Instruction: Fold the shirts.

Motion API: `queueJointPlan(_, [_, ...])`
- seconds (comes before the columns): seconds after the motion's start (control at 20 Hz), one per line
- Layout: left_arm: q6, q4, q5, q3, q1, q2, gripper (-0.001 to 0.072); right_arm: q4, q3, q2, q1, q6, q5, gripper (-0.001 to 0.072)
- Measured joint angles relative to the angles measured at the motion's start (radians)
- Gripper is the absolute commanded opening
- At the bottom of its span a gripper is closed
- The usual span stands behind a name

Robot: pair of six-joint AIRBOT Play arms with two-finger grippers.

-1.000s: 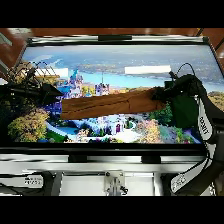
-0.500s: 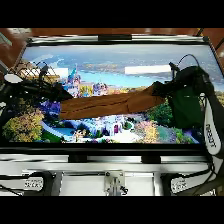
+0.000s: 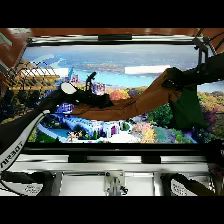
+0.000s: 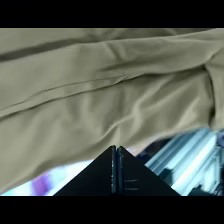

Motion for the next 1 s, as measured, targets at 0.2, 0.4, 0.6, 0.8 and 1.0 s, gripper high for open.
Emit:
queueJointPlan(0.2, [0.005, -0.165, 0.124, 0.003, -0.140, -0.068, 0.0035, 0.001, 0.000, 0.105, 0.000, 0.036, -0.059, 0.0058])
queueJointPlan(0.4, [0.107, -0.397, 0.155, 0.055, -0.243, -0.165, 0.0033, 0.001, 0.000, 0.158, 0.000, 0.050, -0.091, 0.0058])
queueJointPlan(0.6, [0.166, -0.475, 0.128, 0.091, -0.229, -0.195, 0.0031, 0.000, 0.000, 0.172, 0.000, 0.056, -0.108, 0.0057])
queueJointPlan(0.8, [0.150, -0.381, 0.051, 0.089, -0.108, -0.106, 0.0032, -0.015, 0.000, 0.173, 0.022, 0.040, -0.107, 0.0058])
queueJointPlan(1.0, [0.152, -0.281, -0.032, 0.086, 0.033, 0.106, 0.0032, -0.051, 0.000, 0.107, 0.118, 0.028, -0.085, 0.0057])
